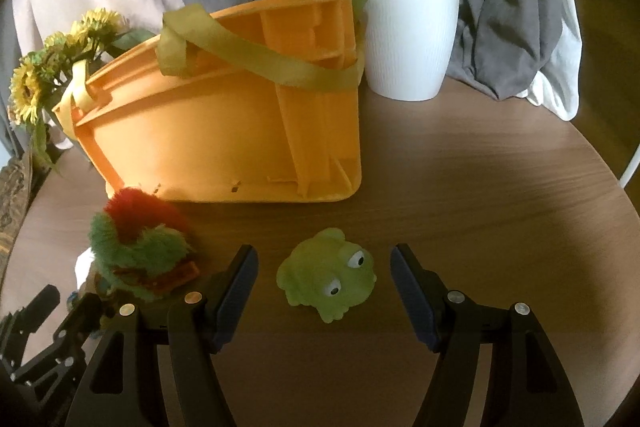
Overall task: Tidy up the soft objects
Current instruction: 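Move the right tool to the green rubber frog while the left tool approaches the patterned cloth, then grasp the green frog with the right tool while the left tool grasps the patterned cloth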
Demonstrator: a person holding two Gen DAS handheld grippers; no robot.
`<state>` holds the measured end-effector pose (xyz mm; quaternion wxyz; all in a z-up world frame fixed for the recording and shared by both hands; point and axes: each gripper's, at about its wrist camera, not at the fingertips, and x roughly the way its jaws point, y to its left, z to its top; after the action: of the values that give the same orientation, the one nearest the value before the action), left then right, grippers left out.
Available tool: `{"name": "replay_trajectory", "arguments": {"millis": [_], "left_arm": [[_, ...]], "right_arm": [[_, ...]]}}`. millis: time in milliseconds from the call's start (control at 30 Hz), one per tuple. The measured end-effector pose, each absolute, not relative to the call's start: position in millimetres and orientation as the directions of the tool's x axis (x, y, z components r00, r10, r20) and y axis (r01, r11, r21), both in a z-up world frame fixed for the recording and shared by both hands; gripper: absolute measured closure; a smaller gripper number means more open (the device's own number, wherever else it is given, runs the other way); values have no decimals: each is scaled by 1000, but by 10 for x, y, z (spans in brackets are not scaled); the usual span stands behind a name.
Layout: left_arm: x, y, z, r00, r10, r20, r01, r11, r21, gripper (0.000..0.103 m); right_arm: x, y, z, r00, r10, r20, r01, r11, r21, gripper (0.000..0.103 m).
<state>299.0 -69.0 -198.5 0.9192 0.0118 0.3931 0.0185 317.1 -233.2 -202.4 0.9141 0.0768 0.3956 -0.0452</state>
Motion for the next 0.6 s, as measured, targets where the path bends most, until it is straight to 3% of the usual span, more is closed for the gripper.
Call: {"name": "replay_trajectory", "arguments": {"millis": [367, 600], "left_arm": [[3100, -654, -2117, 668, 50, -742, -28, 999, 42, 38], [3142, -622, -2160, 661, 52, -749, -24, 999, 48, 58]], "right_arm": [[3273, -2294, -2125, 666, -19, -745, 129, 988, 90, 33], [3309, -2264, -2153, 661, -25, -750, 125, 989, 77, 35]]}}
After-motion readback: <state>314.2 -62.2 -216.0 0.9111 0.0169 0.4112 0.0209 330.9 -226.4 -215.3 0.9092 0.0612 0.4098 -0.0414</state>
